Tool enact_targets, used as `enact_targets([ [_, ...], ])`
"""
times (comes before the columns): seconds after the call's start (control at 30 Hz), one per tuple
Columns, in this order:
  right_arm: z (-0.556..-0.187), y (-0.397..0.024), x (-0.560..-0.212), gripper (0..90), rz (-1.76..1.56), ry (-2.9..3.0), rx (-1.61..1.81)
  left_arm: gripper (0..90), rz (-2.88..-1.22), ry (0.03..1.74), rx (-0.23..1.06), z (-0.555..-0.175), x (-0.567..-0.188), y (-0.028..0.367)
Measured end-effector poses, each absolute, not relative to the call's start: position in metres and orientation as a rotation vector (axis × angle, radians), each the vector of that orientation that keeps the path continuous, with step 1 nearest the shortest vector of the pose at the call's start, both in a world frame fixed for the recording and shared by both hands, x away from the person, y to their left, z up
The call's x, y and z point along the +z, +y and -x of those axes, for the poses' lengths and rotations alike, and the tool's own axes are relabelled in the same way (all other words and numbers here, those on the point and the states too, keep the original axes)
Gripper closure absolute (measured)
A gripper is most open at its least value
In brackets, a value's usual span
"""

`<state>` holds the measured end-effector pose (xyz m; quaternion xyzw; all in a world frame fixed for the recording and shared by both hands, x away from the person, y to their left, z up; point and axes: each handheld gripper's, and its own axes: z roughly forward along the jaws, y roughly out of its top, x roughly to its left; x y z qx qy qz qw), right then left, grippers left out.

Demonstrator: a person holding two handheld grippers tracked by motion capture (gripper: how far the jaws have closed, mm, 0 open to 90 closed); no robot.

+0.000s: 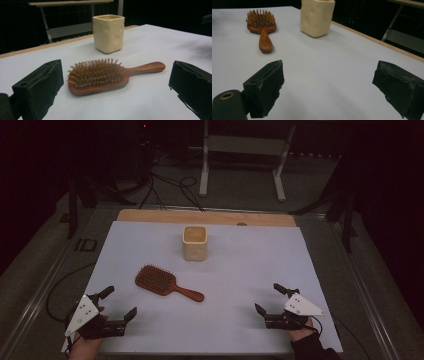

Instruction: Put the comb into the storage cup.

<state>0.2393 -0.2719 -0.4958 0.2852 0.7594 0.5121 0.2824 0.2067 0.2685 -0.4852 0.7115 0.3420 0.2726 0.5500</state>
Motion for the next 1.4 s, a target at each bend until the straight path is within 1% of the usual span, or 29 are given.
enact_targets([
  [0.13,-0.239,-0.271,-0.496,8.8,-0.758,2.033,1.375,0.0,-1.689,0.82,0.621,-0.206,-0.47,0.262],
  [0.37,-0.238,-0.271,-0.494,8.8,-0.752,2.016,1.378,0.0,-1.722,0.773,0.621,-0.209,-0.441,0.255],
  [0.57,-0.238,-0.271,-0.494,8.8,-0.755,2.013,1.388,0.0,-1.733,0.752,0.597,-0.218,-0.428,0.248],
  [0.7,-0.237,-0.27,-0.494,8.8,-0.751,2.013,1.392,0.0,-1.765,0.742,0.566,-0.226,-0.418,0.238],
  [0.73,-0.237,-0.27,-0.494,8.8,-0.746,2.011,1.393,0.0,-1.784,0.736,0.531,-0.23,-0.414,0.232],
  [1.0,-0.237,-0.27,-0.494,8.8,-0.74,2.012,1.394,0.0,-1.841,0.729,0.463,-0.247,-0.406,0.208],
  [1.4,-0.238,-0.27,-0.495,8.8,-0.752,2.017,1.403,0.0,-1.938,0.654,0.402,-0.267,-0.404,0.169],
])
